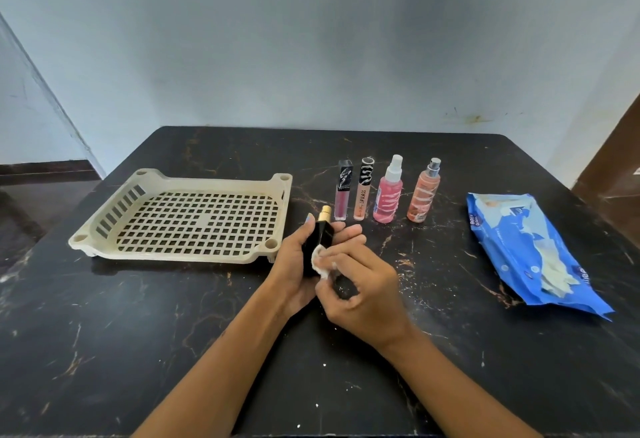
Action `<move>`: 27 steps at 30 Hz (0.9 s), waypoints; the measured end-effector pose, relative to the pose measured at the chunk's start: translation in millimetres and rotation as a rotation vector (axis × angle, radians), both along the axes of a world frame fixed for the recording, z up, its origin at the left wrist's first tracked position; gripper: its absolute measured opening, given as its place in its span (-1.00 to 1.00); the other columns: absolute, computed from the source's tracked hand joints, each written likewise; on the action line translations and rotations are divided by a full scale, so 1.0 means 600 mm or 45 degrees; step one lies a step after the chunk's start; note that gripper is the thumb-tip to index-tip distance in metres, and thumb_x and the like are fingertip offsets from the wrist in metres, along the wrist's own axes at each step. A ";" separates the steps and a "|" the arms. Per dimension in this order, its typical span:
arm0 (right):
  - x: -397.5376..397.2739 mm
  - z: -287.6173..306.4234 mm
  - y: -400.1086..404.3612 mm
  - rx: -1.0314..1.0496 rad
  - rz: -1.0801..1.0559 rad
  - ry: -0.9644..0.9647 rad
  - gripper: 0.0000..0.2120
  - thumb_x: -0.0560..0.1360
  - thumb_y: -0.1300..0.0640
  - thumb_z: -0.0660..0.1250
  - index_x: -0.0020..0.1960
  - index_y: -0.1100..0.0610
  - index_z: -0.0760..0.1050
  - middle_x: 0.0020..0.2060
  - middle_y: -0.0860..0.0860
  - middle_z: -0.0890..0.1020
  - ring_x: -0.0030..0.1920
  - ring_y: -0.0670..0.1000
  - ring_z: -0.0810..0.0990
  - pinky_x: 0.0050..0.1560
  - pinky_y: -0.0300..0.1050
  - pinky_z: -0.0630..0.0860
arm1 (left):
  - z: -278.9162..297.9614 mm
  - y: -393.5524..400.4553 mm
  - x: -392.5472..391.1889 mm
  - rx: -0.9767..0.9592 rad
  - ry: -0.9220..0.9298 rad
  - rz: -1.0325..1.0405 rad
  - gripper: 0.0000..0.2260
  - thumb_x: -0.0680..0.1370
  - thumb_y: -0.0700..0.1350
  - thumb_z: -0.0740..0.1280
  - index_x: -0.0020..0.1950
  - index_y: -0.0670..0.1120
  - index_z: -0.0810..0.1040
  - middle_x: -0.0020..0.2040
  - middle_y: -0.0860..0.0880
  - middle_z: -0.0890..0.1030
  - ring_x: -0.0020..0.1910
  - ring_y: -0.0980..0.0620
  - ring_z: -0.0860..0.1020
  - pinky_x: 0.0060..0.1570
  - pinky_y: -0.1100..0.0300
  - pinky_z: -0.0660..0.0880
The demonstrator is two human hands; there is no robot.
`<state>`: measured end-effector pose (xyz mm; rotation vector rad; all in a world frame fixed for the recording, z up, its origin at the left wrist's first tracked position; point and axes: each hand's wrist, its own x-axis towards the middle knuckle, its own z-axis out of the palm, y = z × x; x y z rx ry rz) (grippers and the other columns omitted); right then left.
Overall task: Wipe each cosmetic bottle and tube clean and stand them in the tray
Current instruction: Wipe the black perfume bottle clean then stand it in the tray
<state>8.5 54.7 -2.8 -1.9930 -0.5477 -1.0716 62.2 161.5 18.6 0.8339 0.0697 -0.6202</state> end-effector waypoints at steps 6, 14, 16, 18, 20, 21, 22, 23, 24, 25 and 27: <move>0.015 -0.003 -0.011 0.275 -0.230 0.167 -0.78 0.47 0.34 0.32 0.07 0.28 0.65 0.01 0.05 0.66 0.08 -0.06 0.61 0.17 -0.18 0.53 | -0.003 -0.006 -0.003 0.092 -0.107 -0.042 -0.61 0.63 0.03 0.09 -0.04 -0.18 0.61 -0.17 -0.12 0.68 -0.19 0.01 0.66 -0.15 0.14 0.59; 0.001 0.002 0.002 -0.055 -0.021 0.016 -0.85 0.33 0.38 0.33 -0.16 0.31 0.65 -0.12 0.09 0.66 -0.08 0.00 0.61 0.04 -0.22 0.55 | -0.005 -0.003 0.002 0.034 0.007 0.010 -0.48 0.62 0.14 -0.01 0.16 -0.24 0.51 0.17 -0.28 0.58 0.20 -0.15 0.55 0.17 0.01 0.47; -0.007 0.005 0.003 -0.121 0.053 -0.012 -0.88 0.27 0.40 0.34 -0.23 0.30 0.62 -0.18 0.08 0.65 -0.15 0.00 0.61 -0.08 -0.17 0.57 | -0.004 -0.001 0.003 0.007 0.000 -0.006 -0.44 0.58 0.20 0.04 -0.07 -0.24 0.60 0.05 -0.27 0.64 0.08 -0.13 0.62 0.18 0.01 0.47; -0.008 0.005 0.003 -0.110 0.073 -0.004 -0.88 0.25 0.40 0.34 -0.24 0.30 0.61 -0.19 0.08 0.64 -0.16 -0.01 0.61 -0.10 -0.17 0.58 | 0.000 0.002 0.000 0.057 -0.024 -0.104 -0.40 0.55 0.24 0.09 -0.14 -0.23 0.68 0.01 -0.21 0.67 0.04 -0.07 0.61 0.17 0.08 0.49; -0.003 0.001 0.004 -0.052 0.024 0.017 -0.87 0.29 0.37 0.33 -0.20 0.30 0.63 -0.18 0.09 0.64 -0.12 -0.03 0.62 -0.06 -0.19 0.58 | 0.002 0.004 -0.002 0.074 0.012 -0.170 -0.41 0.52 0.21 0.13 0.11 -0.28 0.61 0.10 -0.22 0.63 0.07 -0.06 0.59 0.12 0.11 0.52; 0.001 -0.001 0.004 -0.009 -0.017 0.032 -0.86 0.32 0.36 0.33 -0.16 0.30 0.64 -0.15 0.09 0.64 -0.10 -0.03 0.62 -0.01 -0.22 0.58 | 0.002 0.004 -0.002 0.080 0.021 -0.164 -0.41 0.52 0.20 0.15 0.19 -0.30 0.56 0.15 -0.24 0.61 0.10 -0.07 0.59 0.14 0.10 0.51; 0.004 -0.002 0.003 0.039 -0.059 0.053 -0.85 0.36 0.34 0.32 -0.12 0.29 0.65 -0.12 0.09 0.64 -0.07 -0.04 0.62 0.04 -0.25 0.56 | 0.000 0.004 0.000 0.078 0.029 -0.144 -0.41 0.52 0.18 0.17 0.24 -0.31 0.52 0.19 -0.26 0.57 0.16 -0.10 0.56 0.20 0.07 0.47; 0.006 -0.003 0.002 0.084 -0.096 0.081 -0.84 0.41 0.34 0.32 -0.07 0.29 0.65 -0.09 0.08 0.65 -0.03 -0.05 0.62 0.09 -0.28 0.53 | -0.004 0.003 0.002 0.072 0.021 -0.113 -0.41 0.52 0.16 0.20 0.27 -0.32 0.49 0.24 -0.27 0.54 0.23 -0.13 0.52 0.27 0.03 0.42; 0.008 -0.003 0.000 0.123 -0.128 0.113 -0.83 0.44 0.35 0.33 -0.02 0.29 0.65 -0.05 0.07 0.65 0.00 -0.07 0.61 0.13 -0.31 0.50 | -0.005 0.001 0.001 0.061 0.004 -0.078 -0.44 0.52 0.14 0.22 0.27 -0.31 0.48 0.25 -0.27 0.53 0.25 -0.14 0.51 0.30 0.00 0.40; 0.009 -0.002 -0.002 0.157 -0.154 0.145 -0.81 0.46 0.36 0.33 0.03 0.28 0.65 -0.02 0.06 0.65 0.04 -0.09 0.60 0.15 -0.33 0.48 | -0.007 -0.001 0.001 0.056 -0.011 -0.053 -0.50 0.54 0.11 0.22 0.23 -0.28 0.52 0.18 -0.24 0.58 0.19 -0.13 0.55 0.25 0.02 0.45; 0.012 0.000 -0.005 0.208 -0.196 0.188 -0.78 0.47 0.38 0.32 0.08 0.28 0.64 0.02 0.05 0.65 0.07 -0.16 0.57 0.18 -0.38 0.44 | -0.010 -0.005 -0.001 0.061 -0.041 -0.023 -0.63 0.57 0.07 0.18 0.07 -0.21 0.57 -0.08 -0.15 0.65 -0.06 -0.04 0.61 -0.01 0.12 0.54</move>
